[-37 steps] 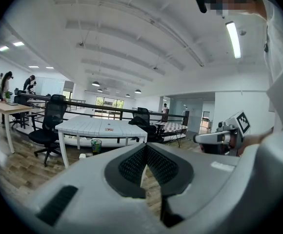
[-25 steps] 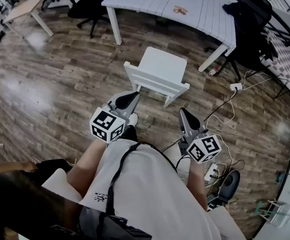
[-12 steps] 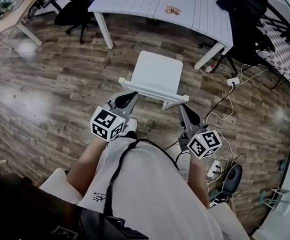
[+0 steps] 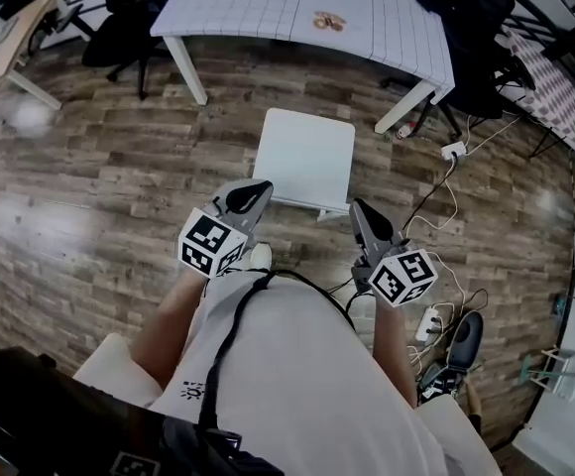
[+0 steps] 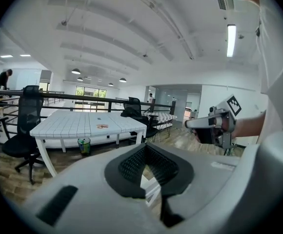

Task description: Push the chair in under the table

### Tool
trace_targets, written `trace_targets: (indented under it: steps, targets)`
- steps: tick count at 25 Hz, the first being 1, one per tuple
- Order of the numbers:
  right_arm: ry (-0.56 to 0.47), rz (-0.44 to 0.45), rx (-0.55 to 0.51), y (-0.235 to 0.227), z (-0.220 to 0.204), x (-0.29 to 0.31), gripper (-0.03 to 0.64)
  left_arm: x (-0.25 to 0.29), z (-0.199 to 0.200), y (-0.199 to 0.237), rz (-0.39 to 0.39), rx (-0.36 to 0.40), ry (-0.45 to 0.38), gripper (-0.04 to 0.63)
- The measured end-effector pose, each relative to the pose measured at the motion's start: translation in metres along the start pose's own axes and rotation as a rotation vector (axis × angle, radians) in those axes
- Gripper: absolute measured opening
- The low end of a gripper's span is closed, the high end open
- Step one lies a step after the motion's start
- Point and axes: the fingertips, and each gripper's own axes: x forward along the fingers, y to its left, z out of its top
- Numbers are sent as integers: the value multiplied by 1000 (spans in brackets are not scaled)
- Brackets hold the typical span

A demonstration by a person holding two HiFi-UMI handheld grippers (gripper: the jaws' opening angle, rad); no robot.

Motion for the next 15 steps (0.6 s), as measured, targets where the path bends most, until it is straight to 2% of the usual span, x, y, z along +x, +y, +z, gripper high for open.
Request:
trace_targets:
  steps: [7, 15]
  targets:
    - [15, -33, -17, -3, 3, 40, 6, 10, -8, 37, -34, 65, 46, 8]
    - [42, -60, -24, -2, -1, 58, 6, 13, -9, 55, -51, 102, 49, 8]
